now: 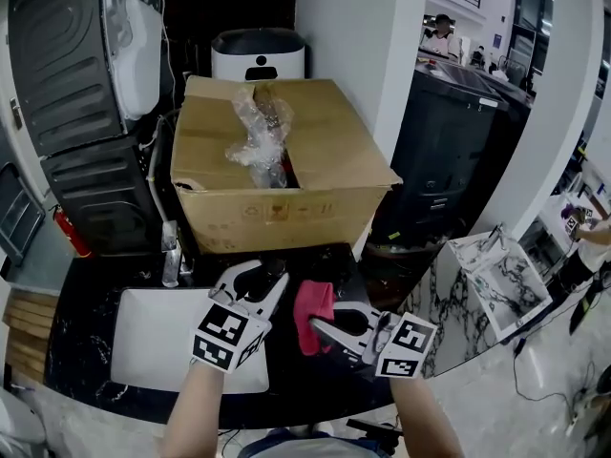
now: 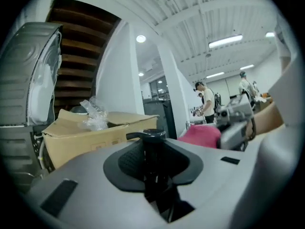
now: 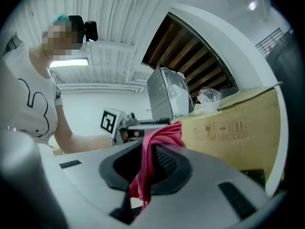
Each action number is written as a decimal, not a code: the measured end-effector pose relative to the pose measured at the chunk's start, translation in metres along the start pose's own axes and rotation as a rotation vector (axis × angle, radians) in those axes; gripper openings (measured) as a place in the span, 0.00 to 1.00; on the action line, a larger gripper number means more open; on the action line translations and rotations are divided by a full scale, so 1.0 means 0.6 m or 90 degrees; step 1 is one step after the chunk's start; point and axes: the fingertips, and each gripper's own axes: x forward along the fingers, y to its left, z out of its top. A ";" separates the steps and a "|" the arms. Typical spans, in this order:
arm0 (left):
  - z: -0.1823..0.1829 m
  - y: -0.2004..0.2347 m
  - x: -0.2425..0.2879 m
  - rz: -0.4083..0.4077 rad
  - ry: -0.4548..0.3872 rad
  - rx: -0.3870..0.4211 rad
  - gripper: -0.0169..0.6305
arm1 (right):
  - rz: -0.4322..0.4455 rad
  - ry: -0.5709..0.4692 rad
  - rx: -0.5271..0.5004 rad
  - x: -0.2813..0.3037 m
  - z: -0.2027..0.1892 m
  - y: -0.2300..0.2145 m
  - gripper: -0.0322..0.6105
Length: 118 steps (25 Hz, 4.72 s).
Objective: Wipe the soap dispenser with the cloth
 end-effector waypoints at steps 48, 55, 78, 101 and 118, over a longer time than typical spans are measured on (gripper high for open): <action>-0.148 -0.046 -0.036 0.055 0.095 -0.002 0.20 | -0.208 0.131 0.092 0.098 -0.001 -0.201 0.12; -0.122 0.020 -0.018 0.110 0.031 -0.109 0.19 | -0.261 0.005 0.090 0.004 0.063 -0.190 0.12; -0.197 0.050 0.202 0.178 0.076 -0.241 0.19 | -0.420 -0.003 0.221 -0.162 -0.074 -0.149 0.12; -0.197 -0.005 0.046 0.255 0.104 -0.185 0.55 | -0.301 -0.013 0.220 -0.204 -0.063 -0.154 0.12; -0.124 0.050 -0.242 0.348 0.003 -0.133 0.05 | -0.273 -0.027 0.149 -0.117 -0.018 -0.047 0.13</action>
